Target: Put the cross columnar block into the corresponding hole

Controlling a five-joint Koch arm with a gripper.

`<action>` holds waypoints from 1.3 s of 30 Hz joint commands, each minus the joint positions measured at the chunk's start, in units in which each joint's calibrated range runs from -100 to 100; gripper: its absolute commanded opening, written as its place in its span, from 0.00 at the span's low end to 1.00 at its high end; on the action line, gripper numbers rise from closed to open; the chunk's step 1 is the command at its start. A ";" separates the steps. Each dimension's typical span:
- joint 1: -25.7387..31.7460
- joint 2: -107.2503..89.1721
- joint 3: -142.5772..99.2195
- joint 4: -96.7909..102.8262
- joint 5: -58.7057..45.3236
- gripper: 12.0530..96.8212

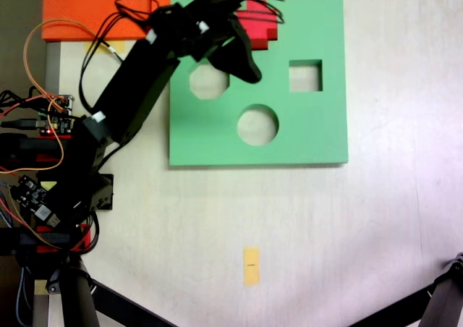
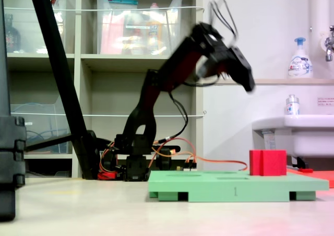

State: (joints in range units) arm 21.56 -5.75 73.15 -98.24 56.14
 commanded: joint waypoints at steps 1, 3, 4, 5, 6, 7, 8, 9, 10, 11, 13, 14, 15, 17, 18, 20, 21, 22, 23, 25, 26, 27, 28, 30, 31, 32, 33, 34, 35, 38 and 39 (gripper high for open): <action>-3.13 -13.67 1.13 -1.76 -6.79 0.88; -6.69 -21.77 1.13 -1.76 -11.58 0.88; -8.45 -25.54 1.13 -1.76 -14.55 0.88; -10.26 -28.61 1.23 -1.76 -16.65 0.88; -12.16 -31.27 1.23 -1.76 -17.78 0.87; -14.31 -34.20 1.23 -1.76 -18.27 0.81; -17.09 -36.99 1.23 -1.76 -20.12 0.69; -18.27 -38.39 0.53 -1.76 -22.56 0.67; -18.90 -39.79 -1.27 -1.76 -25.01 0.67; -19.93 -42.72 -4.66 -1.76 -27.01 0.67; -23.00 -49.84 -16.82 3.82 -31.40 0.67; -23.88 -54.31 -25.49 9.31 -33.02 0.67; -24.32 -59.20 -35.66 16.44 -34.14 0.67; -24.57 -70.65 -58.99 33.48 -36.63 0.64; -24.66 -75.96 -70.86 42.34 -38.73 0.60; -24.71 -86.99 -96.78 60.15 -43.52 0.55; -24.76 -93.28 -110.94 72.58 -46.40 0.52; -24.76 -94.25 -124.30 85.29 -48.60 0.50; -24.71 -94.25 -137.16 98.29 -50.50 0.49; -24.32 -94.25 -156.80 118.60 -54.55 0.48; -24.32 -94.25 -161.29 119.86 -55.14 0.48; -24.37 -94.25 -165.07 119.86 -55.43 0.48; -24.47 -94.25 -168.36 119.86 -55.97 0.48; -24.18 -94.25 -173.15 119.28 -56.21 0.47; -23.79 -94.25 -173.15 119.18 -56.21 0.46; -23.39 -94.25 -173.15 118.89 -56.21 0.45; -23.15 -94.25 -173.15 117.45 -56.21 0.45; -23.10 -94.25 -173.15 112.15 -56.26 0.45; -23.15 -94.25 -173.15 106.86 -56.26 0.45; -22.86 -94.25 -173.15 100.31 -56.31 0.44; -22.91 -94.25 -173.15 100.12 -56.26 0.44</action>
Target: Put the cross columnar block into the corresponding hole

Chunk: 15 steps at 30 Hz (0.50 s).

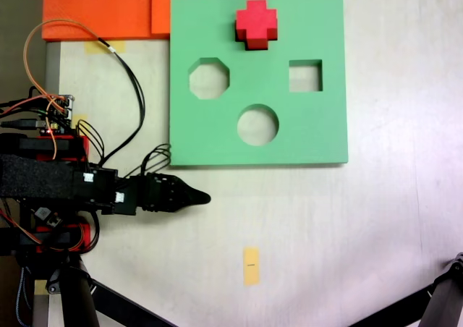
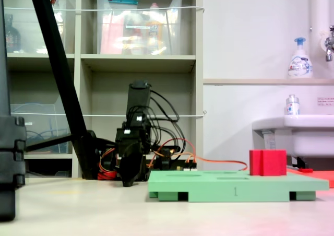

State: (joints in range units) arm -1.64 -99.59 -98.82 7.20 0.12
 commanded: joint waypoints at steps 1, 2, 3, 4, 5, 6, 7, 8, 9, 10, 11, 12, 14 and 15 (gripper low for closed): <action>0.29 -0.41 -1.18 -5.32 -0.24 0.44; 0.34 -0.41 -1.18 -5.03 -0.24 0.44; 0.34 -0.41 -1.18 -5.03 -0.24 0.44; 0.34 -0.41 -1.18 -5.03 -0.24 0.44; 0.34 -0.41 -1.18 -5.03 -0.24 0.44; 0.34 -0.41 -1.18 -5.03 -0.24 0.44; 0.34 -0.41 -1.18 -5.03 -0.24 0.44; 0.29 -0.41 -1.18 -5.03 -0.24 0.44; 0.29 -0.41 -1.18 -5.03 -0.24 0.44; 0.34 -0.41 -1.18 -5.03 -0.24 0.44; 0.29 -0.41 -1.18 -5.03 -0.24 0.44; 0.29 -0.41 -1.18 -5.03 -0.24 0.44; 0.29 -0.41 -1.18 -5.03 -0.24 0.44; 0.34 -0.41 -1.18 -5.03 -0.24 0.44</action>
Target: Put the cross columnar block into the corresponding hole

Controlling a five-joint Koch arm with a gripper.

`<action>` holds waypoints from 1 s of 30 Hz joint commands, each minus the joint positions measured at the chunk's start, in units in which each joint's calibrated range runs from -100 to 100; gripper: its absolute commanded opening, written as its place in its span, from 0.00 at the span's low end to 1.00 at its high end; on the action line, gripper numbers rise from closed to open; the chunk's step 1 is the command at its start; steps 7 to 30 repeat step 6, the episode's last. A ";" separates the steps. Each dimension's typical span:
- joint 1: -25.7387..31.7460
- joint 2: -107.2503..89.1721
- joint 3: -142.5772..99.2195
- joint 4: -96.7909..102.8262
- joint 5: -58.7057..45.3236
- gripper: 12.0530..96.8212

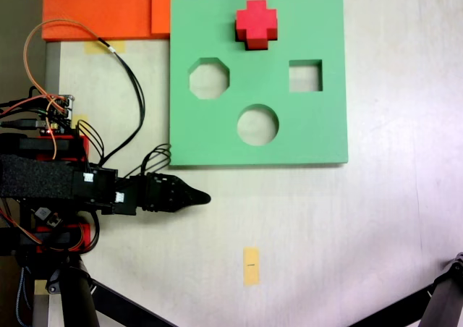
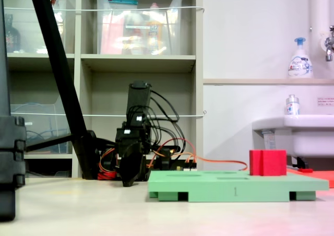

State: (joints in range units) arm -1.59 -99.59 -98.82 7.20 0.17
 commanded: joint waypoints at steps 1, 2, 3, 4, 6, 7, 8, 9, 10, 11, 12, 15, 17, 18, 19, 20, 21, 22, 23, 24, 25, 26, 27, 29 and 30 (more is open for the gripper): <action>0.24 -0.41 -1.18 -5.03 -0.29 0.44; 0.24 -0.41 -1.18 -5.03 -0.29 0.44; 0.24 -0.41 -1.18 -5.03 -0.29 0.44; 0.24 -0.41 -1.18 -5.03 -0.29 0.44; 0.29 -0.41 -1.18 -5.03 -0.29 0.44; 0.29 -0.41 -1.18 -5.03 -0.29 0.44; 0.29 -0.41 -1.18 -5.03 -0.29 0.44; 0.29 -0.41 -1.18 -5.03 -0.29 0.44; 0.29 -0.41 -1.18 -5.03 -0.29 0.44; 0.29 -0.41 -1.18 -5.03 -0.29 0.44; 0.29 -0.41 -1.18 -5.03 -0.29 0.44; 0.29 -0.41 -1.18 -5.03 -0.29 0.44; 0.29 -0.41 -1.18 -5.03 -0.29 0.44; 0.29 -0.41 -1.18 -5.03 -0.29 0.44; 0.29 -0.41 -1.18 -5.03 -0.29 0.44; 0.29 -0.41 -1.18 -5.03 -0.29 0.44; 0.29 -0.41 -1.18 -5.03 -0.29 0.44; 0.29 -0.41 -1.18 -5.03 -0.29 0.44; 0.29 -0.41 -1.18 -5.03 -0.29 0.44; 0.29 -0.41 -1.18 -5.03 -0.29 0.44; 0.29 -0.41 -1.18 -5.03 -0.29 0.44; 0.29 -0.41 -1.18 -5.03 -0.29 0.44; 0.29 -0.41 -1.18 -5.03 -0.29 0.44; 0.29 -0.41 -1.18 -5.03 -0.29 0.44; 0.29 -0.41 -1.18 -5.03 -0.29 0.44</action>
